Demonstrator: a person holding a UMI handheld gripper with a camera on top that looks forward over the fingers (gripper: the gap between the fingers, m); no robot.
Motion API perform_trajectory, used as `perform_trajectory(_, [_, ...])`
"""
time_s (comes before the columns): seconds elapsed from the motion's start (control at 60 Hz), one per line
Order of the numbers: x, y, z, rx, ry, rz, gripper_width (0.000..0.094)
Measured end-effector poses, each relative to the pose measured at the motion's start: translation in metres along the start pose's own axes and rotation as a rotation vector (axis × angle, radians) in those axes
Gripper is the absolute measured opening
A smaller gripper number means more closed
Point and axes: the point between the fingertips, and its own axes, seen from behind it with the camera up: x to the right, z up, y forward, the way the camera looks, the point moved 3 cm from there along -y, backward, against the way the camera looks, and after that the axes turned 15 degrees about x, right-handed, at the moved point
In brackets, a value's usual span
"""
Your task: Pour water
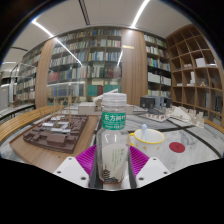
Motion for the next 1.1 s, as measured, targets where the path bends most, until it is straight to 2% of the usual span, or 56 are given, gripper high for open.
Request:
perform_trajectory(0.1, [-0.005, -0.003, 0.003, 0.009, 0.002, 0.029, 0.0388])
perform_trajectory(0.2, [-0.018, -0.008, 0.026, 0.041, 0.045, 0.084, 0.0385])
perform_trajectory(0.283, [-0.037, -0.012, 0.065, 0.090, 0.196, 0.147, 0.0386])
perform_trajectory(0.4, [-0.058, -0.010, 0.126, 0.144, 0.579, 0.267, 0.0383])
perform_trajectory(0.517, [-0.065, -0.003, 0.177, 0.135, 1.055, 0.366, 0.0384])
perform_trajectory(0.633, [-0.044, 0.009, 0.204, 0.119, 1.537, 0.434, 0.0382])
perform_trajectory(0.717, [-0.019, 0.026, 0.197, 0.109, 1.815, 0.418, 0.0379])
perform_trajectory(0.85, [0.014, 0.036, 0.161, 0.064, 2.142, 0.318, 0.0382])
perform_trajectory(1.017, [0.024, 0.056, 0.115, 0.011, 2.277, 0.197, 0.0384])
perform_trajectory(1.1, [0.021, 0.054, 0.114, -0.010, 2.260, 0.206, 0.0385])
